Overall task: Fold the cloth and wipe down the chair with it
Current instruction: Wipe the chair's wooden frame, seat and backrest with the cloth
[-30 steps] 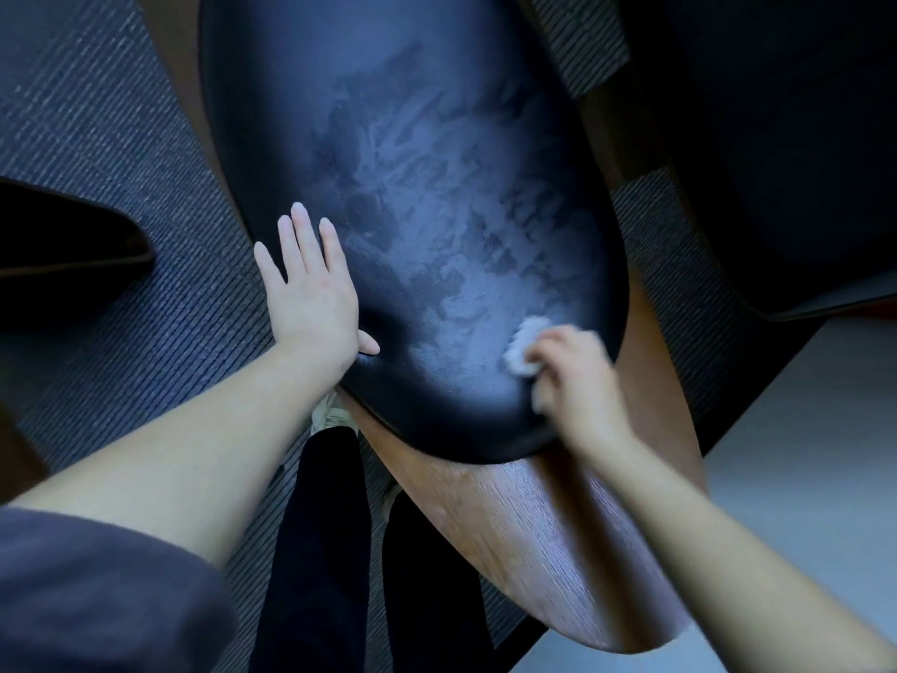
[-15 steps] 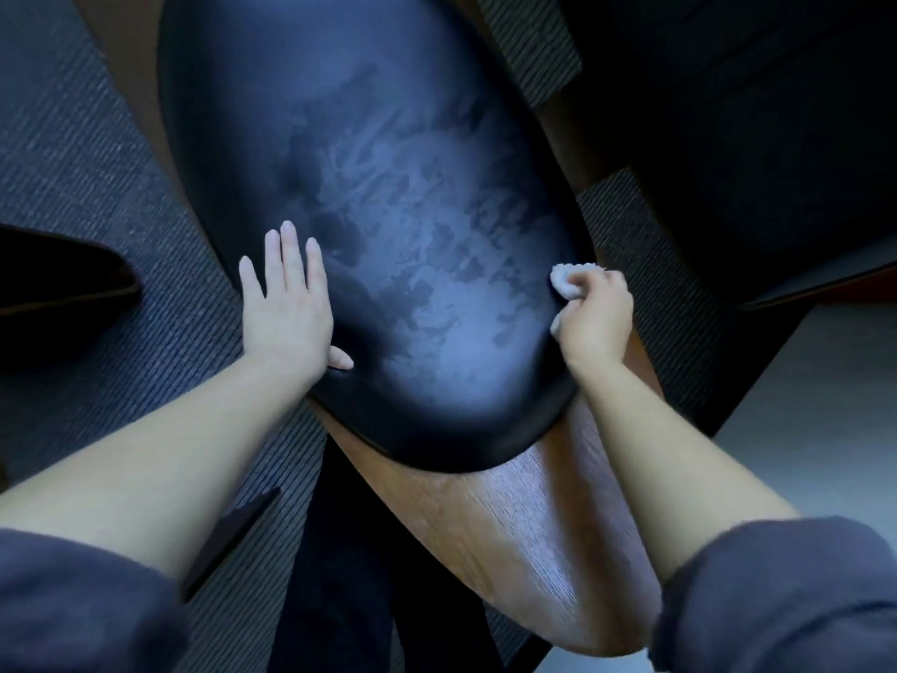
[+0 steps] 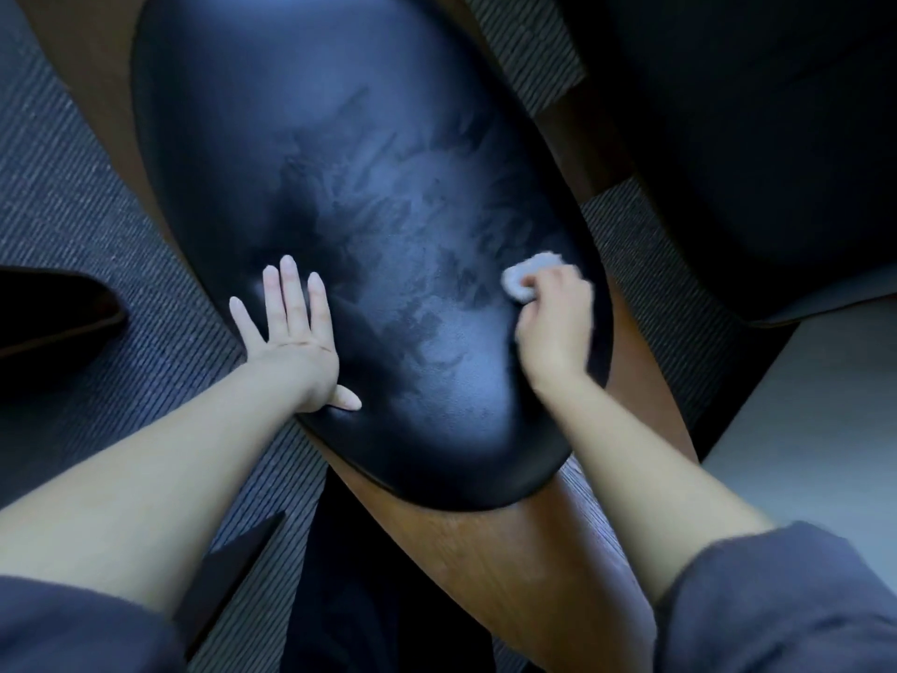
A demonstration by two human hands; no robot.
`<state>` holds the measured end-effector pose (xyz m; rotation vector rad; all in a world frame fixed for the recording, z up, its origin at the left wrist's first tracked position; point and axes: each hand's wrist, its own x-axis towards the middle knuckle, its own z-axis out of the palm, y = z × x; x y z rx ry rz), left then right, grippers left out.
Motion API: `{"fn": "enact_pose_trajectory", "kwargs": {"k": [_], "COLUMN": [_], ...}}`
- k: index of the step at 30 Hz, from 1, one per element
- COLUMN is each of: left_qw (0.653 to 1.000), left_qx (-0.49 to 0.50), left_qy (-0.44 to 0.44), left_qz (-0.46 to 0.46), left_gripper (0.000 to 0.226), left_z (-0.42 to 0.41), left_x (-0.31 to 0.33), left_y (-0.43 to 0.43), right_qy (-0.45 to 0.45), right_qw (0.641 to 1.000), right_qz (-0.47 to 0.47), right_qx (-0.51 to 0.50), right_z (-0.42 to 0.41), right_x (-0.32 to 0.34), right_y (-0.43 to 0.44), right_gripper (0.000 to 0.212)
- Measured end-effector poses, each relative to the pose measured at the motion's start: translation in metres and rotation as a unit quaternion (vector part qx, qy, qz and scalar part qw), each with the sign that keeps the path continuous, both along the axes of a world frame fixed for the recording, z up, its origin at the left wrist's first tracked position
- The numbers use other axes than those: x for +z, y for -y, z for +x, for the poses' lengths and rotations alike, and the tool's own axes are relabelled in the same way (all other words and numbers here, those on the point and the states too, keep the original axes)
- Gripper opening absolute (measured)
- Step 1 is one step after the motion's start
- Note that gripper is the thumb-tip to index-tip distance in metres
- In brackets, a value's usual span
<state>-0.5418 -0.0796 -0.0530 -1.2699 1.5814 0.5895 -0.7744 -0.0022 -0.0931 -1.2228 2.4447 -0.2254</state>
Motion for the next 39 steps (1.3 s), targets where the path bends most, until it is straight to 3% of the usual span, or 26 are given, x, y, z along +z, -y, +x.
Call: {"fn": "enact_pose_trajectory", "kwargs": {"k": [3, 4, 5, 7, 9, 10, 12, 14, 16, 18, 20, 22, 23, 25, 28, 29, 30, 32, 33, 34, 39], "left_qw": [1.000, 1.000, 1.000, 1.000, 0.999, 0.999, 0.999, 0.999, 0.999, 0.999, 1.000, 1.000, 1.000, 1.000, 0.999, 0.998, 0.997, 0.994, 0.993, 0.992, 0.983], "left_qx": [0.007, 0.010, 0.010, 0.006, 0.006, 0.008, 0.007, 0.010, 0.008, 0.006, 0.005, 0.007, 0.008, 0.004, -0.001, -0.004, -0.010, -0.024, -0.028, -0.033, -0.069], "left_qy": [0.017, 0.021, 0.022, 0.019, 0.022, 0.025, 0.029, 0.026, 0.020, 0.015, 0.010, 0.006, 0.005, -0.001, -0.040, -0.057, -0.073, -0.094, -0.103, -0.112, -0.148], "left_qz": [0.007, 0.010, 0.012, 0.019, 0.025, 0.028, 0.031, 0.032, 0.032, 0.028, 0.028, 0.027, 0.026, 0.014, -0.007, -0.014, -0.023, -0.040, -0.047, -0.054, -0.089], "left_gripper": [0.154, 0.153, 0.153, 0.152, 0.151, 0.152, 0.152, 0.151, 0.150, 0.150, 0.150, 0.149, 0.149, 0.150, 0.148, 0.148, 0.148, 0.148, 0.148, 0.148, 0.142], "left_z": [-0.001, -0.002, -0.002, -0.001, 0.000, 0.000, 0.000, -0.001, -0.001, 0.000, 0.001, 0.001, 0.000, 0.001, 0.007, 0.010, 0.013, 0.018, 0.019, 0.019, 0.025], "left_x": [-0.001, -0.002, -0.002, -0.003, -0.005, -0.005, -0.005, -0.003, -0.002, -0.003, -0.005, -0.007, -0.007, -0.006, -0.007, -0.007, -0.007, -0.008, -0.008, -0.007, 0.009], "left_y": [0.001, 0.002, 0.002, 0.001, 0.001, 0.002, 0.003, 0.003, 0.003, 0.003, 0.003, 0.004, 0.004, 0.002, -0.002, -0.003, -0.005, -0.007, -0.009, -0.010, -0.010], "right_qy": [0.122, 0.128, 0.114, 0.041, 0.012, 0.011, 0.062, 0.159, 0.182, 0.111, 0.031, 0.014, 0.016, 0.080, 0.177, 0.159, 0.132, 0.068, 0.056, 0.046, 0.158], "right_qw": [0.958, 0.947, 0.956, 0.996, 0.994, 0.995, 0.994, 0.948, 0.919, 0.957, 0.996, 0.994, 0.995, 0.991, 0.923, 0.923, 0.947, 0.994, 0.996, 0.995, 0.970], "right_qz": [-0.045, -0.050, -0.056, -0.041, -0.018, -0.026, -0.075, -0.114, -0.114, -0.128, -0.085, -0.038, -0.038, -0.083, -0.113, -0.120, -0.122, -0.082, -0.050, -0.039, -0.102], "right_qx": [0.255, 0.289, 0.265, 0.072, -0.103, -0.099, 0.054, 0.252, 0.331, 0.237, 0.024, -0.102, -0.087, 0.070, 0.323, 0.330, 0.268, 0.035, -0.055, -0.074, 0.153], "right_z": [0.042, 0.035, 0.020, -0.014, -0.028, -0.015, 0.032, 0.069, 0.059, 0.021, -0.020, -0.026, -0.009, 0.038, 0.068, 0.056, 0.039, 0.010, 0.007, 0.017, 0.113], "right_x": [0.005, 0.003, -0.003, -0.016, -0.021, -0.020, -0.011, -0.002, 0.001, -0.014, -0.025, -0.028, -0.025, -0.013, 0.002, 0.001, -0.005, -0.011, -0.012, -0.010, 0.015], "right_y": [-0.016, -0.010, 0.002, 0.027, 0.044, 0.047, 0.036, 0.008, 0.005, 0.026, 0.050, 0.059, 0.058, 0.039, 0.009, 0.017, 0.027, 0.049, 0.054, 0.054, 0.004], "right_gripper": [0.028, 0.030, 0.032, 0.034, 0.036, 0.036, 0.034, 0.031, 0.031, 0.033, 0.036, 0.036, 0.035, 0.033, 0.029, 0.029, 0.031, 0.037, 0.039, 0.038, 0.029]}}
